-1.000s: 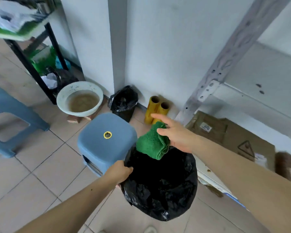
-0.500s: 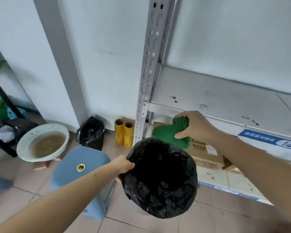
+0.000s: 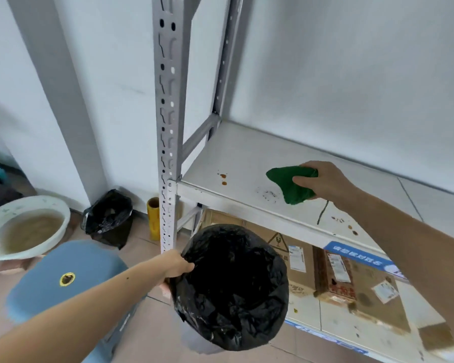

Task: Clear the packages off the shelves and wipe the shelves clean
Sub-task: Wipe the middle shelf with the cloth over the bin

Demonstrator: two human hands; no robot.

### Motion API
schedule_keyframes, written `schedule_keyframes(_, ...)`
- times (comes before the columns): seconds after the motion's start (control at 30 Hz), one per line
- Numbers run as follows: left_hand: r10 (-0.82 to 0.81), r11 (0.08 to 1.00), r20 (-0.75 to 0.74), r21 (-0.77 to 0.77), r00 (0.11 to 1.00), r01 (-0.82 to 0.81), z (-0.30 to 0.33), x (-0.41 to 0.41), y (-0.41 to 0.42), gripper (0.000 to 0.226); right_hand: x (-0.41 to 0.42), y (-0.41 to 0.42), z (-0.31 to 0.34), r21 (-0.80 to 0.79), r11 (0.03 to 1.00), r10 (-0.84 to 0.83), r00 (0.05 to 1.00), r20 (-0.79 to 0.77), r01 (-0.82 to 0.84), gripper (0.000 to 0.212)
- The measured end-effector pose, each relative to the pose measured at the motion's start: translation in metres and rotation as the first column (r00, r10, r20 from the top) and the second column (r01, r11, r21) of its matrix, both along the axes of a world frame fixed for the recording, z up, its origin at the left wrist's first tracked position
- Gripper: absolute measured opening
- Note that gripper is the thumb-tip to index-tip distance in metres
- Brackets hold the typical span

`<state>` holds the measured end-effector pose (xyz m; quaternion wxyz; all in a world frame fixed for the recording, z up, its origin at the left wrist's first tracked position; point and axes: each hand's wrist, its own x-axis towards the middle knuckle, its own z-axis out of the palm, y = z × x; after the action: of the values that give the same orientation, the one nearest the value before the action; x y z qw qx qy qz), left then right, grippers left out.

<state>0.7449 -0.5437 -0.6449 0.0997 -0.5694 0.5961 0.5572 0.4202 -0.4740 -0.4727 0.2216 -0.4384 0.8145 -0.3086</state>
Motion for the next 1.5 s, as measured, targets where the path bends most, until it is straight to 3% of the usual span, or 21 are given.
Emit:
schedule_keyframes(0.2,0.106,0.992,0.003,0.072,0.994,-0.106,-0.013,-0.05,0.0,0.043,-0.07,-0.051,-0.015,-0.111,0.993,0.002,0.966,-0.259,-0.032,0.022)
schedule_keyframes(0.27,0.154,0.984,0.006,0.093,0.988,-0.154,-0.02,-0.057,-0.001,0.044,-0.084,-0.07,-0.031,-0.001,0.997,0.07,0.942,-0.328,-0.074,0.023)
schedule_keyframes(0.33,0.197,0.974,0.002,0.116,0.98,-0.196,-0.027,-0.058,-0.003,0.045,-0.094,-0.084,-0.051,0.187,0.982,0.091,0.95,-0.299,-0.036,0.033)
schedule_keyframes(0.47,0.257,0.956,-0.015,0.154,0.966,-0.252,-0.028,-0.058,-0.004,0.04,-0.097,-0.102,-0.087,0.331,0.943,0.16,0.927,-0.34,-0.041,0.078)
schedule_keyframes(0.6,0.257,0.959,-0.028,0.131,0.966,-0.251,-0.024,-0.056,-0.006,0.037,-0.103,-0.118,-0.109,0.252,0.967,0.146,0.91,-0.388,-0.048,0.06)
schedule_keyframes(0.7,0.235,0.966,-0.019,0.118,0.972,-0.232,-0.019,-0.054,-0.009,0.038,-0.113,-0.125,-0.119,0.129,0.989,0.117,0.933,-0.341,-0.076,0.046)
schedule_keyframes(0.83,0.185,0.98,0.006,0.073,0.983,-0.185,-0.017,-0.049,-0.017,0.055,-0.1,-0.119,-0.119,0.074,0.976,0.217,0.93,-0.295,-0.204,0.036)
schedule_keyframes(0.93,0.198,0.977,-0.013,0.082,0.98,-0.197,-0.012,-0.049,-0.019,0.051,-0.074,-0.102,-0.118,0.016,0.953,0.293,0.904,-0.312,-0.303,0.034)
schedule_keyframes(1.37,0.146,0.985,-0.104,0.107,0.984,-0.135,0.023,-0.062,-0.006,0.031,0.006,0.027,-0.106,0.023,0.873,0.468,0.824,-0.319,-0.487,0.03)
schedule_keyframes(1.5,0.098,0.994,-0.098,0.059,0.99,-0.092,0.028,-0.067,-0.002,0.04,0.009,0.036,-0.092,0.064,0.89,0.448,0.842,-0.3,-0.451,0.03)
